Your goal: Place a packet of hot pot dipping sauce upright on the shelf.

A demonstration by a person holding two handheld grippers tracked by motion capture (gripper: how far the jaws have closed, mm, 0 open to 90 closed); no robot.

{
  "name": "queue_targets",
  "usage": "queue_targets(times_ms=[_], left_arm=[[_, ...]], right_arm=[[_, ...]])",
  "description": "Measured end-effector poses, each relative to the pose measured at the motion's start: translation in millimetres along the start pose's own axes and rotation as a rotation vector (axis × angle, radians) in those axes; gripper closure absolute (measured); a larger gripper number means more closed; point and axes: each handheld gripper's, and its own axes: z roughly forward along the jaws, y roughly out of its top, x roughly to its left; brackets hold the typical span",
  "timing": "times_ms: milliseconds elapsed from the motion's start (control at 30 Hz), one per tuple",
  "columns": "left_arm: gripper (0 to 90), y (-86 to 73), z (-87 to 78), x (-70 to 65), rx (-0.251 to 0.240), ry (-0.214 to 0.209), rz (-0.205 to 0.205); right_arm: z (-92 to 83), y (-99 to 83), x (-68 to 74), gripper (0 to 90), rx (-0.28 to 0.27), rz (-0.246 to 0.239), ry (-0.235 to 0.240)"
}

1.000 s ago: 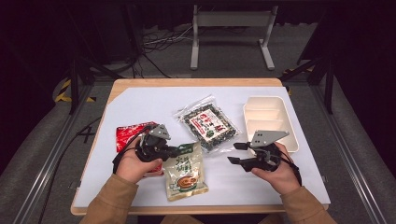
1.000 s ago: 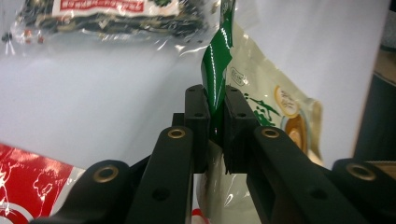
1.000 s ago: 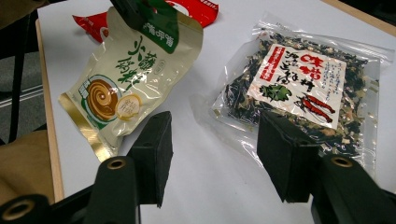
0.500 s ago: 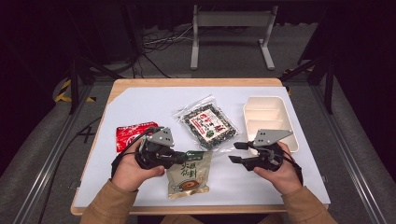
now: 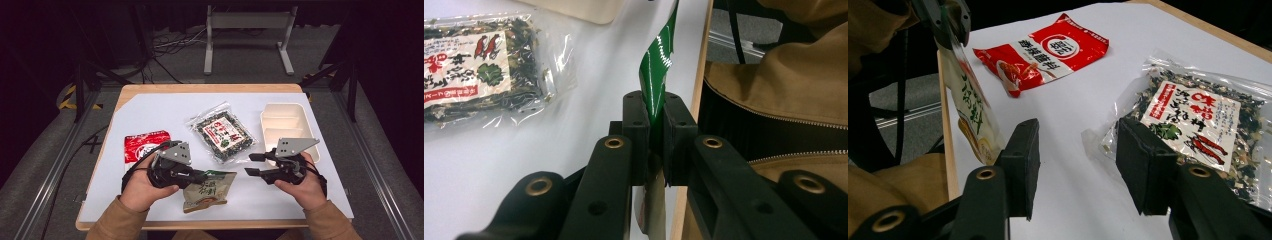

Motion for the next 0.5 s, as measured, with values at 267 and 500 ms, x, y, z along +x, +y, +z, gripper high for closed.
queue_targets(times_ms=[267, 500], left_arm=[[83.2, 1.7, -3.0, -2.4, -0.035, 0.018, 0.005], [83.1, 3.6, 0.7, -4.8, -0.037, 0.028, 0.013]], right_arm=[[-4.1, 10.0, 11.6, 54.5, -0.031, -0.033, 0.063], [-2.2, 22.2, 26.9, 57.2, -0.026, -0.087, 0.109]])
